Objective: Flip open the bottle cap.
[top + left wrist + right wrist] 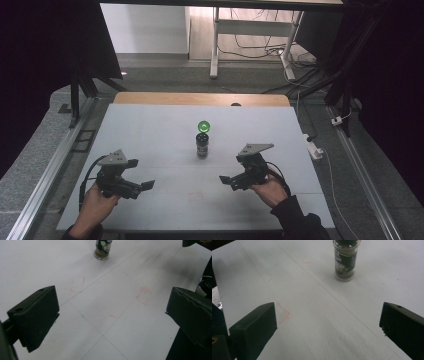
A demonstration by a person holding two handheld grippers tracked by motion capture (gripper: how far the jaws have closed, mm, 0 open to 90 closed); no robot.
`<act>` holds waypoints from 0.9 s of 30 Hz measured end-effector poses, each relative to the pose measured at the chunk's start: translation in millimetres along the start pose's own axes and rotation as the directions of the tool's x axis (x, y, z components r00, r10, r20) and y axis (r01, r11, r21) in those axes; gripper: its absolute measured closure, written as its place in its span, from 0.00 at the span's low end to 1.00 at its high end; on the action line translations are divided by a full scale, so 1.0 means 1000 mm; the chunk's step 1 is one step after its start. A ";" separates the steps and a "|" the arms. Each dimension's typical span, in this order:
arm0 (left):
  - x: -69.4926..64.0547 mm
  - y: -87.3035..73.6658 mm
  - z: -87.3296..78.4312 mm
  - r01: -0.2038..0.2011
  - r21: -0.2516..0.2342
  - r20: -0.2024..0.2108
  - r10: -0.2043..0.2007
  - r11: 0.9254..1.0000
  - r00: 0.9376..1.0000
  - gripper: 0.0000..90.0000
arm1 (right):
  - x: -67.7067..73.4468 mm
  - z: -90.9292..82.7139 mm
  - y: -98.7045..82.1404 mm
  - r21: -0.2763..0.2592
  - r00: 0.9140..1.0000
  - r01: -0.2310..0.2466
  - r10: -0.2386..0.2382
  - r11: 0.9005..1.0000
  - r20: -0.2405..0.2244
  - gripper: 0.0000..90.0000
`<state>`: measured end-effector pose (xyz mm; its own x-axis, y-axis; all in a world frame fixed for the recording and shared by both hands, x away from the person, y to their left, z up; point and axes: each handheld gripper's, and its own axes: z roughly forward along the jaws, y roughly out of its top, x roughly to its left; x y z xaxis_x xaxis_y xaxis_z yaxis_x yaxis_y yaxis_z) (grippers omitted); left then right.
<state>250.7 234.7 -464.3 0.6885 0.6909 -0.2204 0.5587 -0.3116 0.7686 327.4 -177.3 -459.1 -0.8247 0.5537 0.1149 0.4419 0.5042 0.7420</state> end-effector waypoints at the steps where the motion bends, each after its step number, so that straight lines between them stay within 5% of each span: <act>1: 0.000 -0.002 -0.002 0.001 -0.002 -0.001 -0.001 1.000 1.000 0.00 | 0.000 -0.004 -0.002 -0.003 1.000 -0.003 0.003 1.000 0.004 0.00; 15: 0.002 -0.038 -0.036 0.067 -0.030 -0.041 -0.068 0.997 0.997 0.00 | -0.003 -0.056 -0.040 -0.051 0.992 -0.051 0.057 0.997 0.115 0.00; 27: 0.003 -0.059 -0.053 0.101 -0.020 -0.112 -0.102 0.995 0.988 0.00 | -0.011 -0.098 -0.080 -0.088 0.962 -0.156 0.171 0.984 0.214 0.00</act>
<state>194.7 289.9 -478.2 0.5716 0.7878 -0.2295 0.6161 -0.2273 0.7542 266.6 -288.1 -454.8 -0.6417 0.7609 0.0961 0.5321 0.3514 0.7703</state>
